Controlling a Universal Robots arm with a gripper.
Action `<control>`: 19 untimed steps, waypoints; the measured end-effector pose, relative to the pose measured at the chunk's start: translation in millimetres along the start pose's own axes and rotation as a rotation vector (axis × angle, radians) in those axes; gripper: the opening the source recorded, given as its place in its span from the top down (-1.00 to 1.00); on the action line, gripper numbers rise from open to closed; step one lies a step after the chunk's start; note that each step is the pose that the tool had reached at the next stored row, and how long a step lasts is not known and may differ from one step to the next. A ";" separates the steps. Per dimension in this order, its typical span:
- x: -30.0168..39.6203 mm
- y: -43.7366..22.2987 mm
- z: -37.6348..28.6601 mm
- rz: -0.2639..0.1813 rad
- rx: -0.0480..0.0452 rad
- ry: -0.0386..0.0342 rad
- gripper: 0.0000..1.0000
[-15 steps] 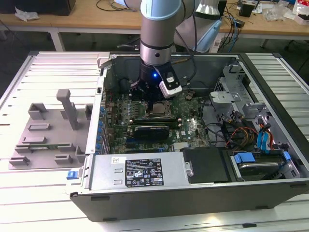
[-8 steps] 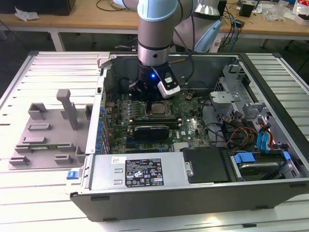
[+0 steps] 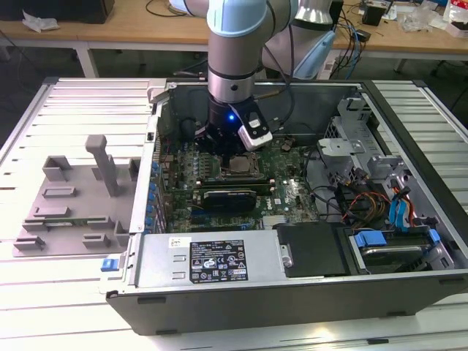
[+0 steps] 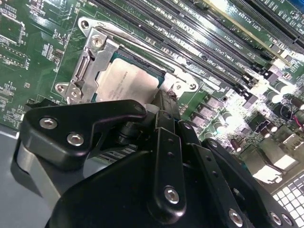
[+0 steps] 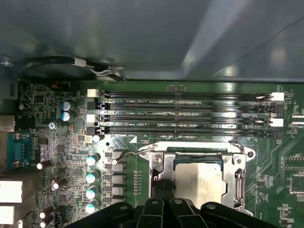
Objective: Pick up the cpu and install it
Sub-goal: 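Close the cpu cover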
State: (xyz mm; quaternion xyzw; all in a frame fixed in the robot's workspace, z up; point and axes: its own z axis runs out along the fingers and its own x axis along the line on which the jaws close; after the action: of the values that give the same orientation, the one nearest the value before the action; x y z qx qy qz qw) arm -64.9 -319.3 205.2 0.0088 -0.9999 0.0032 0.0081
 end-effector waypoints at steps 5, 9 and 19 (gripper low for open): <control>0.1 -0.1 1.8 0.000 -0.0001 0.0003 0.79; -0.1 0.1 1.5 0.000 -0.0014 -0.0003 0.79; 3.5 0.1 -0.8 -0.008 -0.0148 -0.0154 0.79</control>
State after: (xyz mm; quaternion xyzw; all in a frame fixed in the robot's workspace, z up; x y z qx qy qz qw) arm -68.3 -319.3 206.1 0.0129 -0.9999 -0.0043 0.0005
